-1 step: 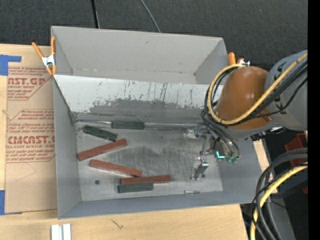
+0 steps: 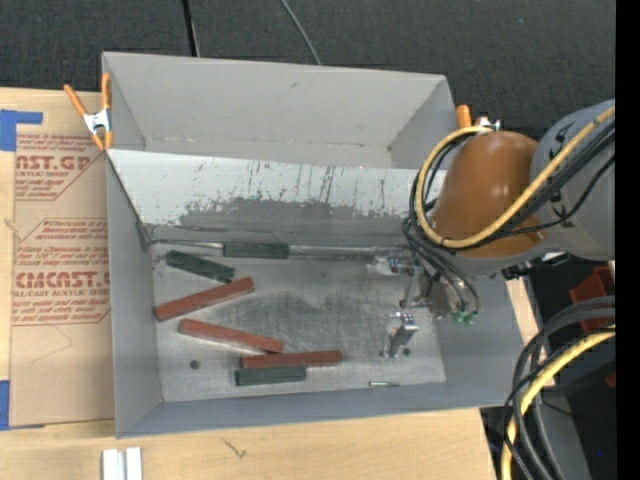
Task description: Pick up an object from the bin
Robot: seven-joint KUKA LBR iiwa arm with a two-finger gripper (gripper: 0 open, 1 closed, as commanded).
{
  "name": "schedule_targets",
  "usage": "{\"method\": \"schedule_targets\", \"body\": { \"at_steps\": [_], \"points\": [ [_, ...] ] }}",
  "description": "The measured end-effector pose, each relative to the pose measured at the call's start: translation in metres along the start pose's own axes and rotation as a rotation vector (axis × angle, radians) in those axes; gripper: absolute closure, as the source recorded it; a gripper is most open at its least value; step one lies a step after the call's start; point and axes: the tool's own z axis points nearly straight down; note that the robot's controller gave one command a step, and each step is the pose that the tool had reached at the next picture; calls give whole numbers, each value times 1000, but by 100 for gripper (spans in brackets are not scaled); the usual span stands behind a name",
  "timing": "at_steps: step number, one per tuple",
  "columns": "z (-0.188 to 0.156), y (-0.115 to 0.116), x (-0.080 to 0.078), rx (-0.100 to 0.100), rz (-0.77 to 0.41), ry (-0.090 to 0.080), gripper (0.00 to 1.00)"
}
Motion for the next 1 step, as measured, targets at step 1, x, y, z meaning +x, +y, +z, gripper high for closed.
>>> {"method": "schedule_targets", "body": {
  "at_steps": [1],
  "points": [
    [81, 60, 21, 0, -207, 12, 100]
  ]
}}
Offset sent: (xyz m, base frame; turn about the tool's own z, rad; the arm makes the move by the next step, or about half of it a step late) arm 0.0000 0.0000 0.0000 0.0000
